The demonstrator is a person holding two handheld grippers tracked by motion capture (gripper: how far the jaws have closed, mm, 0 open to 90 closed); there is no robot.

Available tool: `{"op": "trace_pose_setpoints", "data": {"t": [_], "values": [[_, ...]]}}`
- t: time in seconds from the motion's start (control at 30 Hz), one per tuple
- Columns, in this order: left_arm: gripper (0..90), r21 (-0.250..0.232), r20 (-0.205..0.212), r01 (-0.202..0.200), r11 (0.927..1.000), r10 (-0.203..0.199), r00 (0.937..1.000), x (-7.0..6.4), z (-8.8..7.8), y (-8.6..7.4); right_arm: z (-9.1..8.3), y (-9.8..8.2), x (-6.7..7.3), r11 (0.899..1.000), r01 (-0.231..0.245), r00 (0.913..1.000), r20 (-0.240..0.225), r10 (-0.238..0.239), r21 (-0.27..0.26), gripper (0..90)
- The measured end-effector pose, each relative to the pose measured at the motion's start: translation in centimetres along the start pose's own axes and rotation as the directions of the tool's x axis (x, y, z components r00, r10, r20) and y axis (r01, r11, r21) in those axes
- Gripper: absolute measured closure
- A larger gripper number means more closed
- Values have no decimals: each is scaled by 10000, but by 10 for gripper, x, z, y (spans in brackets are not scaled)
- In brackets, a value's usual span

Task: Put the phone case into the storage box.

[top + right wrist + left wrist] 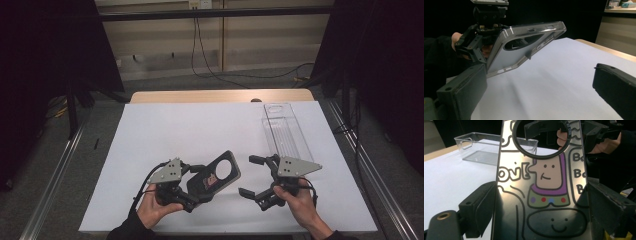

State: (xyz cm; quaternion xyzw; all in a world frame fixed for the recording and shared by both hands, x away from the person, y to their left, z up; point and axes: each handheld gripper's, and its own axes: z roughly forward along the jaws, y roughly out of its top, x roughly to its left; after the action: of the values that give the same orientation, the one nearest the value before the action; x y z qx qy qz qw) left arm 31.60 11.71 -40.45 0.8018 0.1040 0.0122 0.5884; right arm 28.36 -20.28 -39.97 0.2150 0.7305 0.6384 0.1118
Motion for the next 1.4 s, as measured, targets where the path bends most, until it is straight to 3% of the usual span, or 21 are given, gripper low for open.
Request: {"op": "trace_pose_setpoints", "data": {"t": [0.5, 0.83, 1.0, 1.23, 1.4], "values": [[123, 86, 482, -69, 9999, 65, 9988, -4, 3, 1, 11, 13, -5, 9998, 98, 9895, -1445, -70, 186, 0], [123, 187, 709, -178, 9997, 164, 9974, -6, 6, 2, 17, 16, -8, 9983, 302, 9830, -1823, -208, 491, 18], [123, 234, 773, -247, 9994, 228, 9967, -6, 6, 4, 19, 18, -11, 9983, 416, 9719, -2333, -312, 398, 18], [122, 423, 974, -269, 9987, 227, 9950, -6, 11, 4, 21, 21, -13, 9961, 583, 9685, -2458, -403, 665, 16], [122, 526, 1088, -342, 9980, 283, 9937, -6, 12, 5, 24, 24, -14, 9925, 770, 9538, -2969, -458, 944, 28]]}}
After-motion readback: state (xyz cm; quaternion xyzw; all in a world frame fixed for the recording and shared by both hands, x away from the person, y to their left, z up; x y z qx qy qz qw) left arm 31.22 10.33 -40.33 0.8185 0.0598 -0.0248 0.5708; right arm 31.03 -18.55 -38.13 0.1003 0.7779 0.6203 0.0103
